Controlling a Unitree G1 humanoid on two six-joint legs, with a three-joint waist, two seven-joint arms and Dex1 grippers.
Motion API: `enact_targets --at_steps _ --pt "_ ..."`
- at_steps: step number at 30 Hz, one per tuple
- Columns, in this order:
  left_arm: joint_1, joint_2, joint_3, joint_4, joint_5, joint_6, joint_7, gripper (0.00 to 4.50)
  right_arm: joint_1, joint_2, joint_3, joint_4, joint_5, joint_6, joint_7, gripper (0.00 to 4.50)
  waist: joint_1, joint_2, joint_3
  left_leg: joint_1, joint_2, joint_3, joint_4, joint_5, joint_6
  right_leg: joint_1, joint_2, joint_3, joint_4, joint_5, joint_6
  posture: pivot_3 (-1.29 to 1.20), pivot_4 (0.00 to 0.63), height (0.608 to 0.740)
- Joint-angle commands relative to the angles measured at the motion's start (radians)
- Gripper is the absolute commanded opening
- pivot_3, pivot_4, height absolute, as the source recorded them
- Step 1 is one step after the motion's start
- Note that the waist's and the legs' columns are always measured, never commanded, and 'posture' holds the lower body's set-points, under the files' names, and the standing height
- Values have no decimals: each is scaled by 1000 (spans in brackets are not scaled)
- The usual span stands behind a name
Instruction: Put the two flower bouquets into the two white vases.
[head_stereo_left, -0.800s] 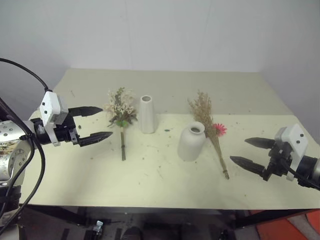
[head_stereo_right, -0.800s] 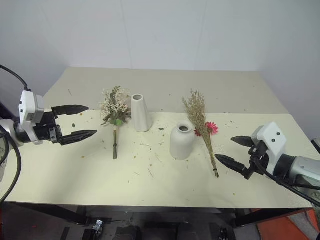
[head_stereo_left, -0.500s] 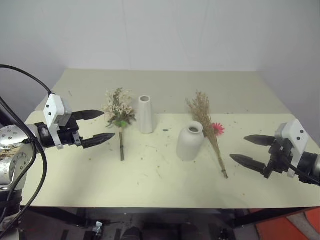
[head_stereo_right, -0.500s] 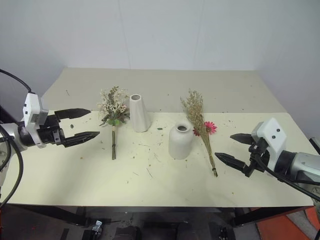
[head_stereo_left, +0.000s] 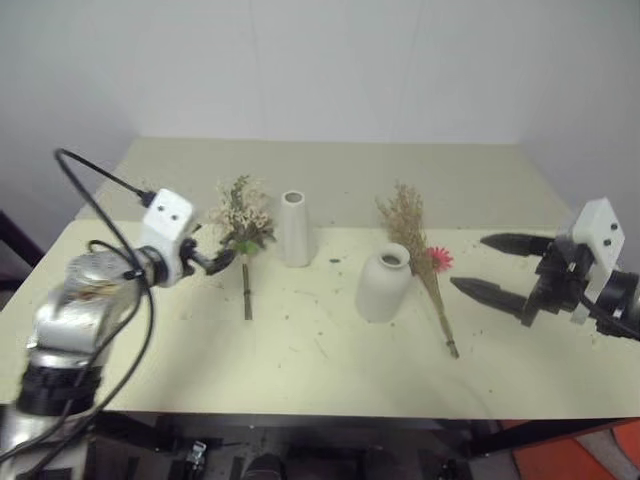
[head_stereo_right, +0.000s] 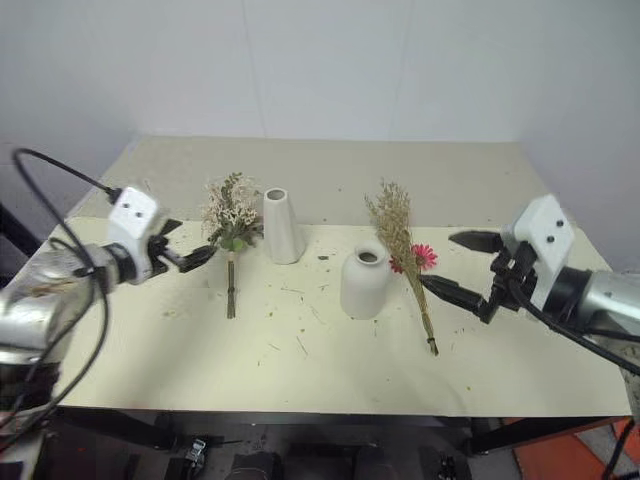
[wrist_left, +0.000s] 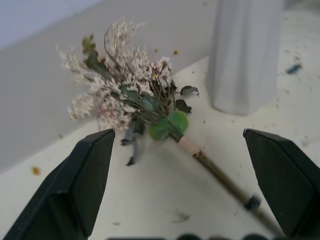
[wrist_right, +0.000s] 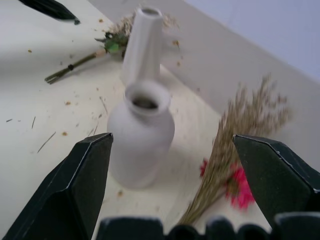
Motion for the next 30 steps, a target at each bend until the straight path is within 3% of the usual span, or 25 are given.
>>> enact_targets --at_steps 1,6,12,16,30 --pt "-121 -143 72 66 41 246 182 4494 -74 -3 67 -40 15 -3 -7 4500 1 -1 -1 0 0 0 0 0 0 0 0 0 0 0 0 0 150 740" --pt "-174 -291 121 53 87 460 298 4494 -140 17 161 -24 -14 -17 -11 4500 -16 -1 -1 -2 -1 0 0 0 0 -2 -1 1 0 4 -6 0 150 740" --pt "-238 -379 199 117 190 528 418 4494 -171 38 215 4 -42 -31 -1 4500 -10 -1 -1 -1 -1 0 0 0 0 -1 -1 1 0 3 -5 0 150 740" --pt "-232 -363 157 160 204 466 411 4494 -187 57 243 24 -66 -42 7 4500 -11 -1 -1 -1 -1 0 -1 0 0 -2 -1 1 0 4 -5 0 150 740" --pt "-323 -316 103 569 203 102 334 4494 -217 55 256 5 -76 -13 20 4500 -8 -1 -1 -2 -2 0 -1 0 -1 -2 -1 1 -1 5 -7 0 150 740"
